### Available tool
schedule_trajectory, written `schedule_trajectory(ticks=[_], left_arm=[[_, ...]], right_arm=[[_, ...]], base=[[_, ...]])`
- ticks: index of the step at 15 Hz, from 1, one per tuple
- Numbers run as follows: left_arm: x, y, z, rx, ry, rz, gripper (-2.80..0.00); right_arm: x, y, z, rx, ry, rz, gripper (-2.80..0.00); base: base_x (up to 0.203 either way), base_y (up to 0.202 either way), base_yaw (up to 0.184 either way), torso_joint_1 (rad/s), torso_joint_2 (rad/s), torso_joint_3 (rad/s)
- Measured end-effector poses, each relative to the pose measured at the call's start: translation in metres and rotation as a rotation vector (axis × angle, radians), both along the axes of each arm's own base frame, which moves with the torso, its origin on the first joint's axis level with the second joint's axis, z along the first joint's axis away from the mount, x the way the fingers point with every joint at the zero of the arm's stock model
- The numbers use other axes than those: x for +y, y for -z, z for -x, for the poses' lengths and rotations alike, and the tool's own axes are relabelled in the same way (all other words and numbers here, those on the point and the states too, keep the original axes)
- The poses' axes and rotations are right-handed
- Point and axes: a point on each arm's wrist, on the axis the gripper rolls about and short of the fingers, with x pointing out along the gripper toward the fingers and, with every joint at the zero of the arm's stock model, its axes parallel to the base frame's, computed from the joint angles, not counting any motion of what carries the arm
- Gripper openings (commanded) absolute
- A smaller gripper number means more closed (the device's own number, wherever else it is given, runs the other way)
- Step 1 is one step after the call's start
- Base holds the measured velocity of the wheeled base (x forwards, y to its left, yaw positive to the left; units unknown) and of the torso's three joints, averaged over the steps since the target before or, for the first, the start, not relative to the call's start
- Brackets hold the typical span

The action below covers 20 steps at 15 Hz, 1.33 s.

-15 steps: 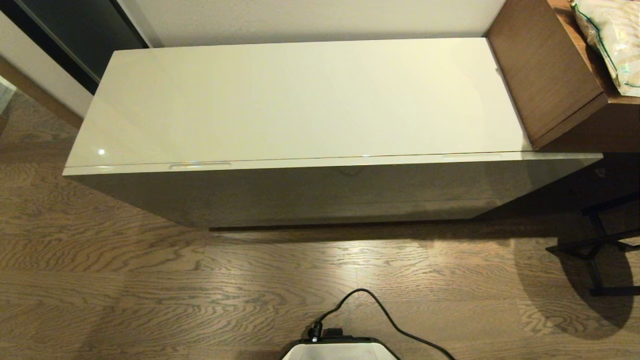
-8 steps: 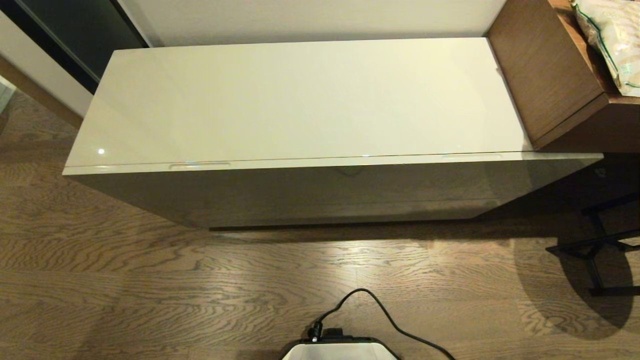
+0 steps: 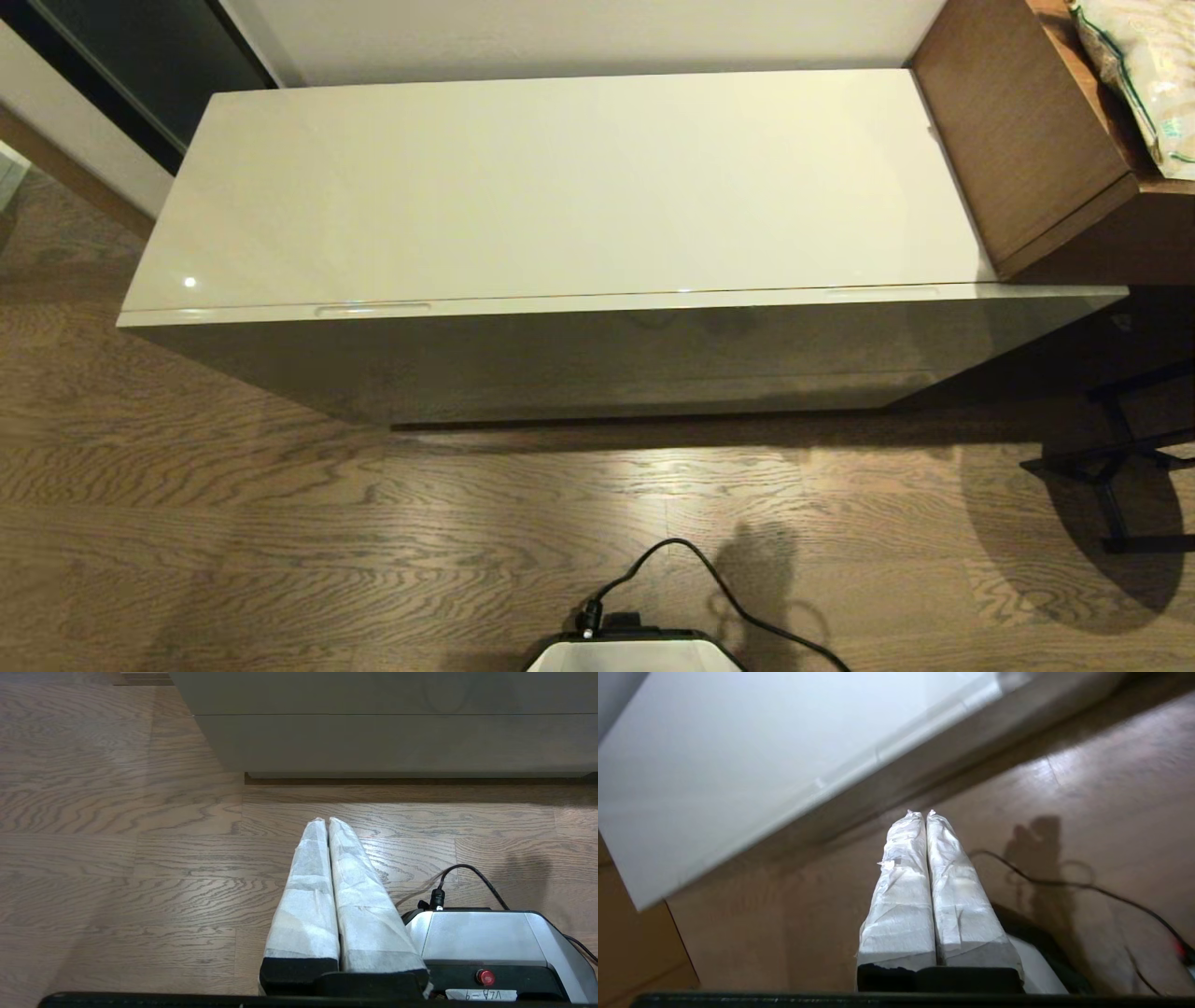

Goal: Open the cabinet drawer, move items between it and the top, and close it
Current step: Open the drawer

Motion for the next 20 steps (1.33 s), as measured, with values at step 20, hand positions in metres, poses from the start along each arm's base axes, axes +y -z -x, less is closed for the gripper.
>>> schedule_trajectory(ticks=[20], left_arm=[[0.0, 0.0, 0.0, 0.0, 0.0, 0.0, -2.8]], right_arm=[[0.058, 0.096, -0.203, 0.147, 0.133, -0.029, -2.8]], base=[[0.0, 0.0, 0.0, 0.0, 0.0, 0.0]])
